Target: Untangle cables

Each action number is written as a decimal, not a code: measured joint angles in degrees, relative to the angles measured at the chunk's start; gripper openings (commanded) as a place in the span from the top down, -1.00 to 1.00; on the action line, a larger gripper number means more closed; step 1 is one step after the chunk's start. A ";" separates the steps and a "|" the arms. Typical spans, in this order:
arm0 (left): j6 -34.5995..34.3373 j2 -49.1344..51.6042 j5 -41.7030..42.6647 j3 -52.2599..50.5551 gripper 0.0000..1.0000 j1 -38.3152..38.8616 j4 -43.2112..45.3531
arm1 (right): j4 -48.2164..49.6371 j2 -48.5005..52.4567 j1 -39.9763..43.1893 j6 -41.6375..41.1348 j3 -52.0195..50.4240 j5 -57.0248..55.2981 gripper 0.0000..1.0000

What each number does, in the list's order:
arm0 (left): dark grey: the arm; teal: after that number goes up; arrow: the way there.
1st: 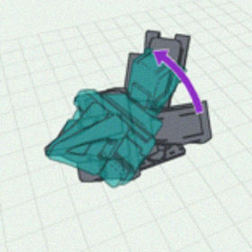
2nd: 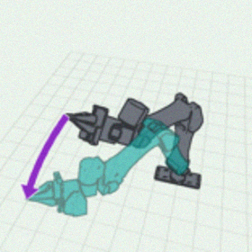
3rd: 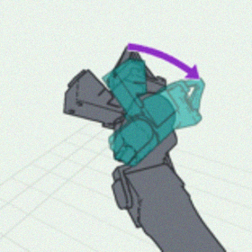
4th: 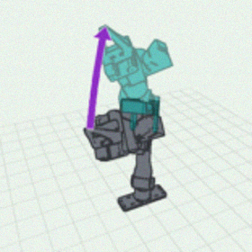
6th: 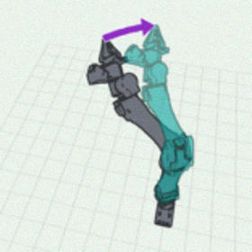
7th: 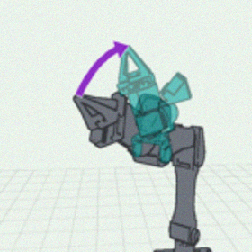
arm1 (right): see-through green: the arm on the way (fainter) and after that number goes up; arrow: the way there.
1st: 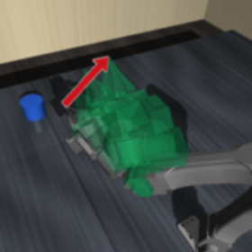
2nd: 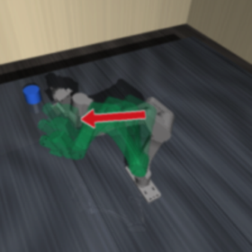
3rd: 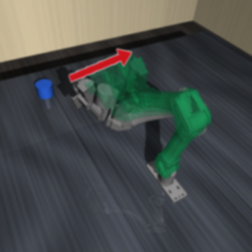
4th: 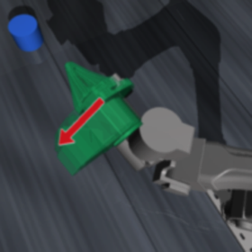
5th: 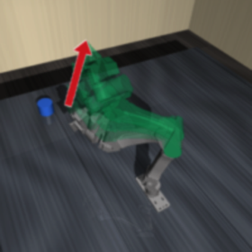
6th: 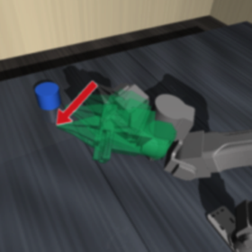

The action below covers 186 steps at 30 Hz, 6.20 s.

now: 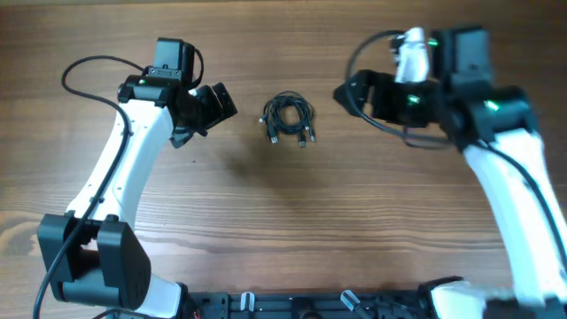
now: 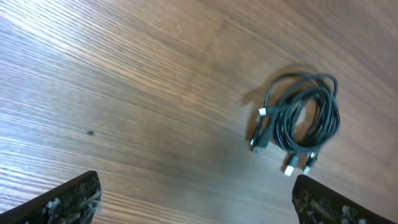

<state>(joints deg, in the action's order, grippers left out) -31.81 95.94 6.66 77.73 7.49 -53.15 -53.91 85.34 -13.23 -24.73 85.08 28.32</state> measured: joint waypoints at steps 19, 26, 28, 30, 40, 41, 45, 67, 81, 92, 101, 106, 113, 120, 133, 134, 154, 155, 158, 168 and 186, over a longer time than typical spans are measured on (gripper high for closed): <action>-0.70 0.07 -1.07 0.00 -1.00 -0.26 0.83 | 20.06 34.45 -13.22 -20.37 0.24 -7.04 0.00; -0.70 0.07 -1.07 0.00 -1.00 -0.26 1.09 | 20.57 34.45 -16.46 -29.31 0.24 -23.74 0.06; -0.70 0.07 -1.09 0.00 -1.00 -0.26 1.09 | 20.57 34.47 -16.46 -29.70 0.24 -24.81 0.09; -0.70 0.07 -1.09 0.00 -1.00 -0.26 1.14 | 21.40 34.45 -16.46 -30.05 0.24 -25.51 0.19; -0.70 0.07 -1.09 0.00 -1.00 -0.26 1.53 | 23.39 34.75 -16.46 -30.75 0.09 -25.79 0.22; -0.70 0.07 -1.07 0.00 -1.00 -0.26 1.53 | 23.50 35.23 -16.46 -30.75 0.09 -25.79 0.23; -0.70 0.07 -1.09 0.00 -1.00 -0.26 1.55 | 24.20 36.06 -16.46 -30.73 0.15 -25.81 0.55; -0.70 0.07 -1.09 0.00 -1.00 -0.26 1.79 | 15.02 37.35 -16.37 -27.19 8.72 -17.11 0.27; -0.70 0.07 -1.09 0.00 -1.00 -0.26 1.79 | 15.74 37.62 -20.46 -43.19 6.97 -27.71 0.11; -0.70 0.07 -1.09 0.00 -1.00 -0.26 1.79 | 18.88 40.79 -20.24 -42.18 6.97 -29.49 0.91; 6.67 0.07 10.78 0.00 -0.99 -0.37 2.71 | 18.27 34.71 -16.33 -20.63 6.97 -18.99 0.91; 9.49 0.07 26.40 0.00 -0.65 -0.37 2.82 | 17.25 20.48 -16.31 -10.86 6.99 -7.45 0.92; 10.14 0.07 37.16 0.00 0.70 -0.37 1.88 | 16.24 17.92 -16.33 -8.11 6.99 5.60 0.91; 8.96 0.07 34.03 0.02 0.92 -0.35 0.35 | 14.80 16.61 -15.93 -8.41 6.99 8.20 0.92; -0.92 0.07 7.65 0.33 0.91 0.26 -5.20 | -3.50 11.19 -11.21 -12.59 6.86 -7.91 0.91; -0.94 0.07 6.60 0.33 0.90 0.17 -5.25 | -4.02 11.08 -10.99 -12.52 6.86 -9.20 0.91; -0.85 -2.01 17.66 0.24 0.92 -5.79 -2.89 | -3.04 4.96 -10.58 -15.32 8.15 -22.05 0.92; 1.20 -3.98 23.17 0.24 0.92 -7.45 -0.85 | -1.99 2.56 -10.60 -15.04 8.55 -23.65 0.91; 3.96 -10.16 36.65 1.33 0.92 -11.76 3.93 | -3.56 -4.44 -10.56 -14.88 10.25 -33.27 0.91; -2.97 -20.83 31.17 12.63 0.92 -25.83 -1.03 | -24.22 -2.56 0.63 -31.63 10.78 -66.82 0.92; -3.10 -17.70 35.89 12.44 0.92 -21.40 6.03 | -13.09 -2.56 5.95 -9.07 10.62 -27.61 -0.04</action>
<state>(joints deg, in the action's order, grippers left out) -34.92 78.24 42.54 90.17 -13.91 -47.11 -67.00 82.78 -7.29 -33.80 95.70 0.71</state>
